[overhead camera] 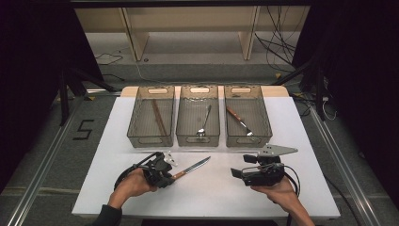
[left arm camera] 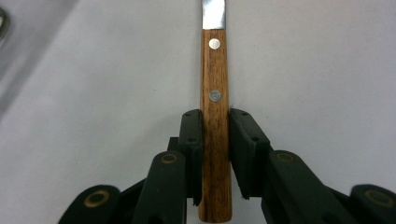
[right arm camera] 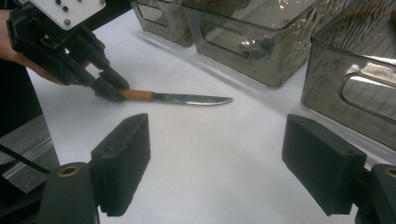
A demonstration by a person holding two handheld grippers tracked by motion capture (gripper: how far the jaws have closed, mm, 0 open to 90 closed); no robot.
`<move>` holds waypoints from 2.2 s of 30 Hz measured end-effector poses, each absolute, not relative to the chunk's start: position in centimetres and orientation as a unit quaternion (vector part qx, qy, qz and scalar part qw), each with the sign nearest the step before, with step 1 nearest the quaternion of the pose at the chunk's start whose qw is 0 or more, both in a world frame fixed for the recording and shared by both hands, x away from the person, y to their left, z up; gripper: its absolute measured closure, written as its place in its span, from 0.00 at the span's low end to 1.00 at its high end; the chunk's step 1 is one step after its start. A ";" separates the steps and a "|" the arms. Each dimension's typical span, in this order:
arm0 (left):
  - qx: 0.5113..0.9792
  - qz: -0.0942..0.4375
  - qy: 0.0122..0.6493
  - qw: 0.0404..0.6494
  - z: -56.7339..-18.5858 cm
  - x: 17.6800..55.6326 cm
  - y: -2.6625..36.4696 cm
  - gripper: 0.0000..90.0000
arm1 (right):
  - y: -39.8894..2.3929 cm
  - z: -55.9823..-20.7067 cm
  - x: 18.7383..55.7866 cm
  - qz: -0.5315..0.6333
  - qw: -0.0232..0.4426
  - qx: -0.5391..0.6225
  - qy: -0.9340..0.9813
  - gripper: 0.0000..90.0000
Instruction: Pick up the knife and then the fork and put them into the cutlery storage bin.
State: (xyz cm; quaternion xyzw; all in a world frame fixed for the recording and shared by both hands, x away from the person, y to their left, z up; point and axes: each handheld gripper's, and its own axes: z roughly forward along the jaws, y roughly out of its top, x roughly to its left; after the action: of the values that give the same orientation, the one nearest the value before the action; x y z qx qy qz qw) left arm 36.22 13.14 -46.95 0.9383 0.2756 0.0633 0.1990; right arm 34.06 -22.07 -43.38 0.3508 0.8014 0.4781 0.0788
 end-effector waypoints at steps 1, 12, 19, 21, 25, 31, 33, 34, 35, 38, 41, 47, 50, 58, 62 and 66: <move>0.938 0.062 0.277 0.201 -47.0 36.2 13.2 0.84 | -22.1 -43.4 34.1 0.479 0.079 0.350 0.801 0.27; 0.925 0.051 0.292 0.240 -45.5 36.0 13.6 0.84 | -21.6 -43.0 33.7 0.487 0.079 0.338 0.801 0.27; 0.925 0.037 0.273 0.262 -44.1 35.2 12.7 0.84 | -20.6 -42.4 32.8 0.492 0.095 0.313 0.807 0.27; 0.927 0.031 0.263 0.265 -43.8 34.9 12.3 0.84 | -20.1 -42.1 32.4 0.493 0.104 0.300 0.810 0.27; 0.932 0.024 0.244 0.266 -43.3 34.5 11.3 0.84 | -18.8 -41.8 31.5 0.487 0.131 0.266 0.822 0.27; 0.935 0.014 0.229 0.269 -42.7 34.3 10.1 0.84 | -16.9 -41.8 29.9 0.470 0.178 0.206 0.840 0.27; 0.937 0.013 0.224 0.268 -42.6 34.3 9.8 0.84 | -16.4 -41.9 29.5 0.460 0.195 0.187 0.846 0.27; 0.937 0.014 0.223 0.269 -42.5 34.3 9.7 0.84 | -16.2 -41.9 29.4 0.456 0.204 0.177 0.848 0.27; 0.937 0.011 0.221 0.270 -42.4 34.3 9.5 0.84 | -16.0 -42.0 29.3 0.452 0.215 0.169 0.849 0.28; 0.938 0.007 0.216 0.273 -42.1 34.5 9.1 0.84 | -15.4 -42.3 28.9 0.436 0.243 0.141 0.855 0.28; 0.938 0.003 0.215 0.273 -41.9 34.6 8.7 0.84 | -14.8 -42.7 28.4 0.416 0.274 0.116 0.859 0.29; 0.939 -0.002 0.210 0.273 -41.6 34.4 8.2 0.84 | -13.8 -43.6 27.7 0.383 0.331 0.071 0.859 0.32; 0.939 -0.006 0.210 0.274 -41.6 34.3 8.2 0.84 | -13.1 -44.1 27.3 0.363 0.367 0.043 0.855 0.35; 0.939 -0.014 0.205 0.275 -41.4 34.0 8.2 0.84 | -11.6 -45.7 26.5 0.292 0.438 -0.038 0.849 0.45; 0.940 -0.018 0.201 0.275 -41.3 33.8 8.1 0.84 | -11.2 -46.4 26.2 0.274 0.461 -0.053 0.842 0.50; 0.941 -0.020 0.197 0.275 -41.2 33.7 8.0 0.84 | -11.0 -46.8 26.1 0.260 0.481 -0.074 0.834 0.56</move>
State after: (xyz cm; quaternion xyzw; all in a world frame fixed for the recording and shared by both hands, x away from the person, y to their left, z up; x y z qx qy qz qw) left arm 33.69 7.95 -41.18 0.9407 0.1970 -0.0201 0.2753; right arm 26.11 -10.95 -46.83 -0.0740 0.8342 0.2596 0.4808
